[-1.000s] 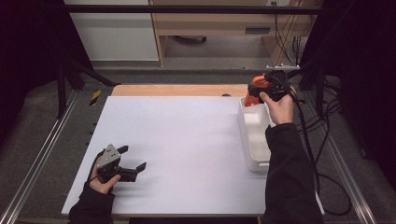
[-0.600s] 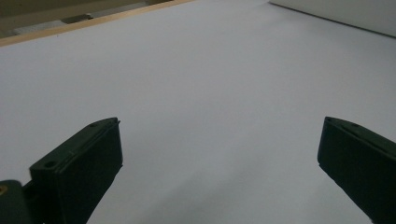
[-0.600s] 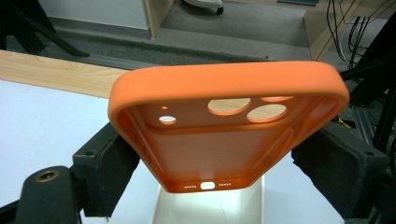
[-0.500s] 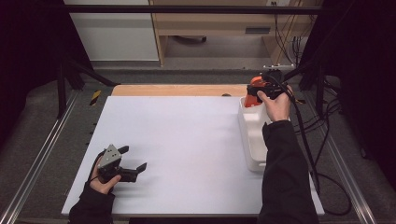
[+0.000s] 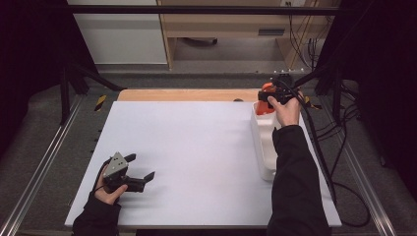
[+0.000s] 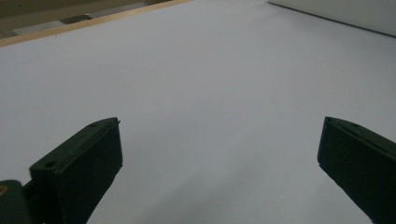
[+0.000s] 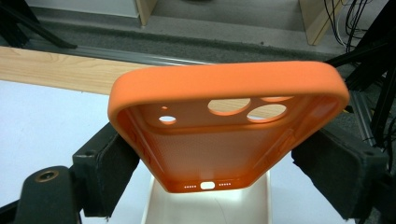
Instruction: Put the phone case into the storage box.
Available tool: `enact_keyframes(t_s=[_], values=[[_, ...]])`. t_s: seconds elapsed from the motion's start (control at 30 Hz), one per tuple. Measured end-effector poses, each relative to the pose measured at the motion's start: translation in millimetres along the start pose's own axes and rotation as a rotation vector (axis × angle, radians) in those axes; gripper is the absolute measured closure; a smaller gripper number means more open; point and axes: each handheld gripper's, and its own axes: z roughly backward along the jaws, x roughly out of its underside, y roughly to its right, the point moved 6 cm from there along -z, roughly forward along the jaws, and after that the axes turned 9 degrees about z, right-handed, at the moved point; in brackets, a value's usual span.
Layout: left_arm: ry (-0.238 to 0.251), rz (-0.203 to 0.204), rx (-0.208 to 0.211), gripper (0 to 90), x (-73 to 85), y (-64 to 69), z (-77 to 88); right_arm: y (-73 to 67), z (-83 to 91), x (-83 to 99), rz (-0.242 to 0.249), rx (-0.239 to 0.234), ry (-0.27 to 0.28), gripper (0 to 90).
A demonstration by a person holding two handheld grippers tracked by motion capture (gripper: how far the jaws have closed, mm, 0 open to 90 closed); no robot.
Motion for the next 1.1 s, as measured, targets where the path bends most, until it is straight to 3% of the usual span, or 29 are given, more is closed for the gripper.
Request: enact_keyframes(t_s=[1.1], values=[[-0.009,-0.004,0.001,0.0,1.3,0.0,-1.5,-5.1,-35.9,17.2,-0.028,0.016,-0.088,15.7]])
